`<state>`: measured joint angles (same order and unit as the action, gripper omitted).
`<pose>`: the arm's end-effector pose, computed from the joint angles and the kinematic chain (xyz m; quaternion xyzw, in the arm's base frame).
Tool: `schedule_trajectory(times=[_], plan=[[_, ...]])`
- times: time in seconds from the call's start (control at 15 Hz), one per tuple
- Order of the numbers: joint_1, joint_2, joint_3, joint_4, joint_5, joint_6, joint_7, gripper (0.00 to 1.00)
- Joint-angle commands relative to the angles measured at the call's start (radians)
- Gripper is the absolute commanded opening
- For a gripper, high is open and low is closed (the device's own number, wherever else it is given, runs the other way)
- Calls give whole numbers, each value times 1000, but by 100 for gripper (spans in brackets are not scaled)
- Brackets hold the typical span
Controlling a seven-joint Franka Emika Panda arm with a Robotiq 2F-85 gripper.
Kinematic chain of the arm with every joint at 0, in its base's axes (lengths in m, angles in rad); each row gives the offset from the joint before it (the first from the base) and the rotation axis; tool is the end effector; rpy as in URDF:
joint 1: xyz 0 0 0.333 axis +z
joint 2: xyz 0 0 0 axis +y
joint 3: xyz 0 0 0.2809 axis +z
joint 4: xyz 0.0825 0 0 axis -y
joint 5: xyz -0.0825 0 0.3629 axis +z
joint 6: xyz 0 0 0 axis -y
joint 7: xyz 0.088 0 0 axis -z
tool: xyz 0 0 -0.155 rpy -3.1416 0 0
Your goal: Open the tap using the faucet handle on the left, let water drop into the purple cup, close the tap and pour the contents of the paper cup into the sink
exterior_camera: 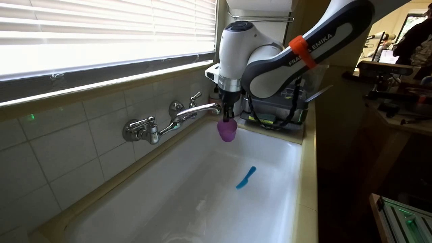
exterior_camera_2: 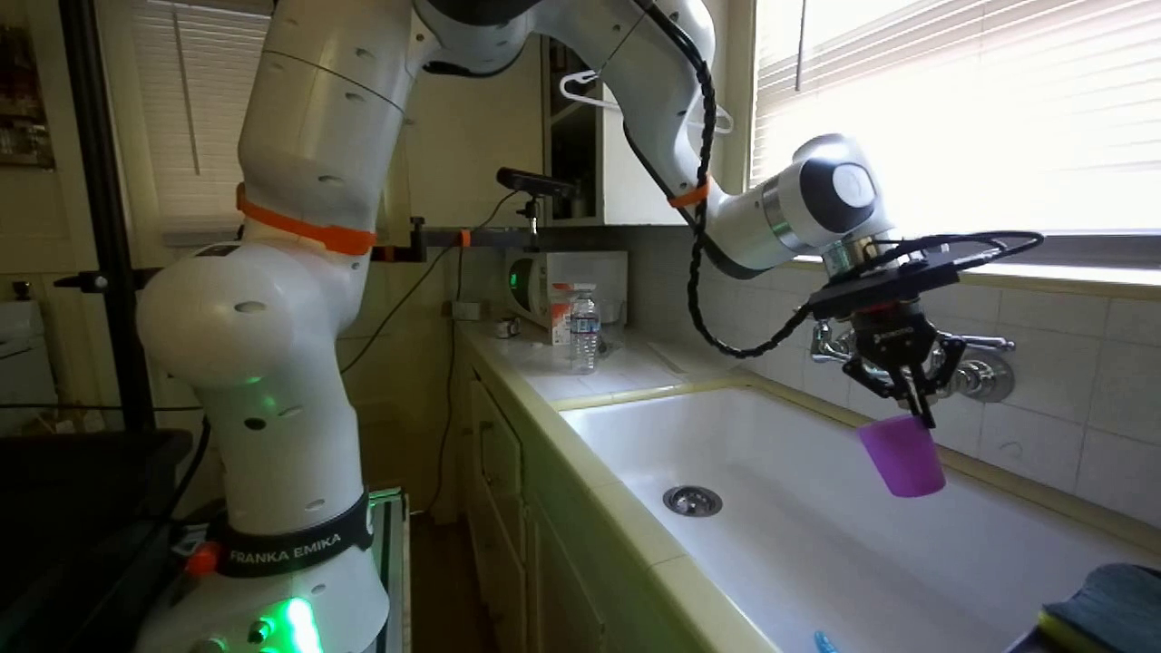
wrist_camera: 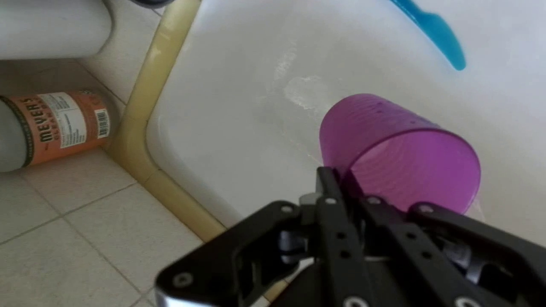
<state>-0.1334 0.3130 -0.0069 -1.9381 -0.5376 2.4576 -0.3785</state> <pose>0.6113 -0.1016 0.2803 0.9296 0.3003 0.0474 0.2083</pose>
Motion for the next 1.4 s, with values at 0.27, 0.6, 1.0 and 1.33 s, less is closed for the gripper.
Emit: schedule_trajectory(times=[0.27,0.6,1.0,1.33], plan=[[-56,-31,-9,-132,262,155,-77,1],[-137,-15,17,-176,510,201,-188,1],[-224,43,65,-166,786,223,-336,1],[-232,141,57,-115,839,246,-320,1]])
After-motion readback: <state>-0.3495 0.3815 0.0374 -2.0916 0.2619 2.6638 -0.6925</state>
